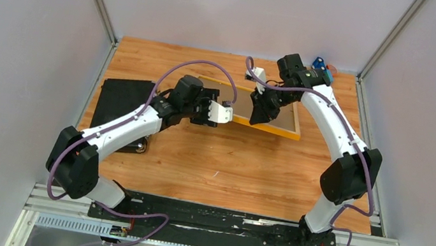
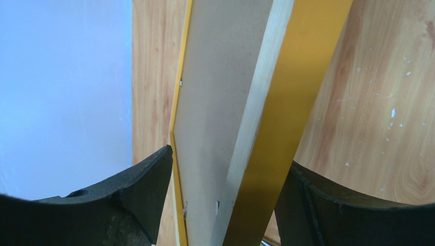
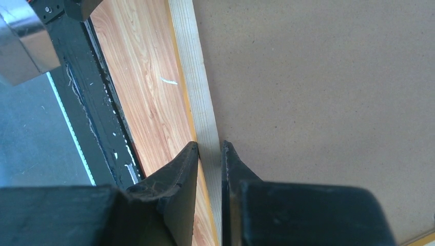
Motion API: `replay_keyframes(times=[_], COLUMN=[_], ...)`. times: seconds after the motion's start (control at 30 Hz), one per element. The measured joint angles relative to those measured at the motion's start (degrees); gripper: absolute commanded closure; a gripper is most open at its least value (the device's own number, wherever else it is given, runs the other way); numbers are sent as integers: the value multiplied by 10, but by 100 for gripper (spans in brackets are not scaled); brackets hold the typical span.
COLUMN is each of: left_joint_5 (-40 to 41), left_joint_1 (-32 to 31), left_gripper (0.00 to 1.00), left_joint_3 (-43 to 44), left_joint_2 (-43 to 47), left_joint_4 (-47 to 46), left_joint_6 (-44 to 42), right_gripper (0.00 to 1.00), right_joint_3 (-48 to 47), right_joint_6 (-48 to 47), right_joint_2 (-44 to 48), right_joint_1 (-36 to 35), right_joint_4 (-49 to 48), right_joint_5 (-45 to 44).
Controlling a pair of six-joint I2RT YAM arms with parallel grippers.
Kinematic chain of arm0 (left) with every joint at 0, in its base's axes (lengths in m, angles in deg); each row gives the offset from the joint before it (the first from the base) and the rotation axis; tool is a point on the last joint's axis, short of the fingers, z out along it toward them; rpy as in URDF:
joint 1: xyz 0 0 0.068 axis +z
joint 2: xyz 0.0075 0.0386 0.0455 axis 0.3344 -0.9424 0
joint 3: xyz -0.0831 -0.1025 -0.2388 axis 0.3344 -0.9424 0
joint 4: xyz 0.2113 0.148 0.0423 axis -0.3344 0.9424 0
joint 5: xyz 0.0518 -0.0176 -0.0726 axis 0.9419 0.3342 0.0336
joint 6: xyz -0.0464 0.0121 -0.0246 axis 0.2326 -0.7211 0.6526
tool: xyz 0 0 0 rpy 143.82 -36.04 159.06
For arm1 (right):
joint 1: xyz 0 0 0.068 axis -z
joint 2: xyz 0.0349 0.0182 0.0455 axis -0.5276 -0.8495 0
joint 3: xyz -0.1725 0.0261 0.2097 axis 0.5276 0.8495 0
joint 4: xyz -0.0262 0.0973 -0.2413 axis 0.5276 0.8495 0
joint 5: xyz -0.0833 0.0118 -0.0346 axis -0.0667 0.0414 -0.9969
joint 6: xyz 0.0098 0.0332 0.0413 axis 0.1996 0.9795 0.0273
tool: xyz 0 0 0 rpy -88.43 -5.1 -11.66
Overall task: Put the photo into the frame
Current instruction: Turn over the photo frame at the center of the board.
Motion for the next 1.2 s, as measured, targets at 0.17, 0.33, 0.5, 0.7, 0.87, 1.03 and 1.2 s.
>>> replay_keyframes(times=[0.17,0.33,0.5,0.7,0.87,1.03,1.2], left_joint_5=[9,18,31,48,61,73,78], left_joint_1=[-15,-40,-69,-105,-119,-121,-126], left_gripper=[22,22,26,41,48,52,59], left_joint_3=[0,0,2,5,22,41,49], left_joint_2=[0,0,-4,-21,-41,-45,-46], left_joint_4=[-25,-41,-45,-49,-41,-37,-27], left_joint_6=[0,-2,-4,-8,-7,-5,-4], right_gripper=[100,100,100,100,100,100,100], right_joint_3=[-11,-17,-18,-18,-18,-18,-18], right_joint_6=[0,0,0,0,0,0,0], right_joint_2=[-4,-8,-9,-9,-9,-9,-9], right_joint_1=[2,3,7,14,18,21,22], right_joint_4=[5,9,10,12,12,12,12], right_joint_5=[3,7,12,17,21,23,23])
